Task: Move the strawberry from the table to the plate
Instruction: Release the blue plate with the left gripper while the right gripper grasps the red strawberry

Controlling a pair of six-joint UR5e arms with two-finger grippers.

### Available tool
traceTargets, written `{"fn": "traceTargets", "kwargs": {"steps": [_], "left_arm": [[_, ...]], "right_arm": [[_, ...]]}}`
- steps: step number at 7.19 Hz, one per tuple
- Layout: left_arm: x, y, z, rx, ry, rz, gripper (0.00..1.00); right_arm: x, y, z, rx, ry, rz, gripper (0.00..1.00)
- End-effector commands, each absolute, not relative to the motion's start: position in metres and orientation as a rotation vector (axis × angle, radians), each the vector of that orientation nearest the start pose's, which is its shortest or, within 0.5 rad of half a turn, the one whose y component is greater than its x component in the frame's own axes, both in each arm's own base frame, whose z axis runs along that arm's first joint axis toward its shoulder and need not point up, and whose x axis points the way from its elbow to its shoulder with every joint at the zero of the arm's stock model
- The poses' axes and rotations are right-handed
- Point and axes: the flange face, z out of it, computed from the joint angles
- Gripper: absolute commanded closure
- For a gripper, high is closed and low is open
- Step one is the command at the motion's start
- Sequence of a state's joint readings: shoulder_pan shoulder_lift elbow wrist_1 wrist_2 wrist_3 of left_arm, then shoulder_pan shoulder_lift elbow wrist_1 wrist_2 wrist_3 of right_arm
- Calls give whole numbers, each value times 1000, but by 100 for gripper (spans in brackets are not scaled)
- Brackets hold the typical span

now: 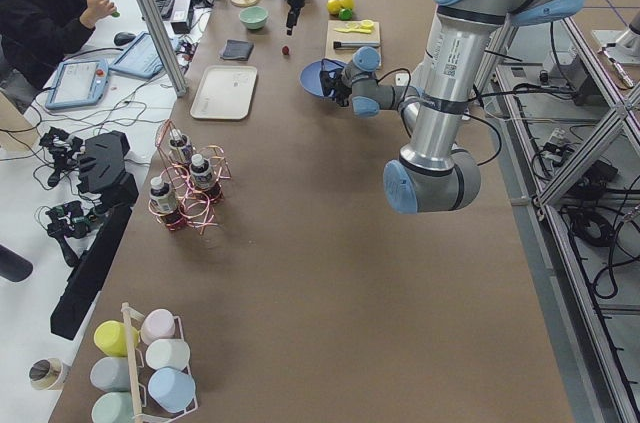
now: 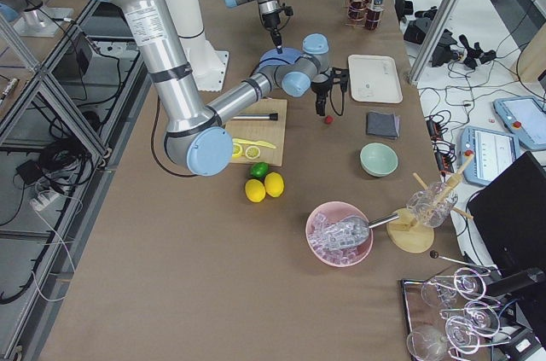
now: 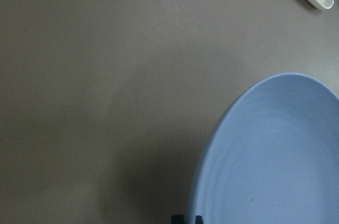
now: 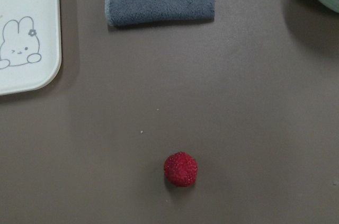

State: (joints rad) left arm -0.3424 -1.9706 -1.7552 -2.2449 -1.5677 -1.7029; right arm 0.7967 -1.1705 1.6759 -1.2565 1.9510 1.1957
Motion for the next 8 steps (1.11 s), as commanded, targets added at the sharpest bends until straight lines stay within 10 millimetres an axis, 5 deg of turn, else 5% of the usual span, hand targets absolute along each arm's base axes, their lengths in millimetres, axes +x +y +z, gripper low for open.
{"fn": "traceTargets", "kwargs": {"steps": [1,3,4,6,8], "left_arm": [[550,-342,287,140,1222,-416,100],[547,-361,297,158,1202,-443,100],[545,-365,299,164,1197,-451,5],[514,-403,295,180,1208,-473,2],[487,-430,293,152,1216,-468,2]], "right_arm": [[-388,-524,355,133,-876,257,0],[-391,-522,355,128,-876,255,0],[-393,-520,355,126,-875,251,1],[-409,-516,359,151,-855,244,1],[-427,-539,369,169,-847,232,1]]}}
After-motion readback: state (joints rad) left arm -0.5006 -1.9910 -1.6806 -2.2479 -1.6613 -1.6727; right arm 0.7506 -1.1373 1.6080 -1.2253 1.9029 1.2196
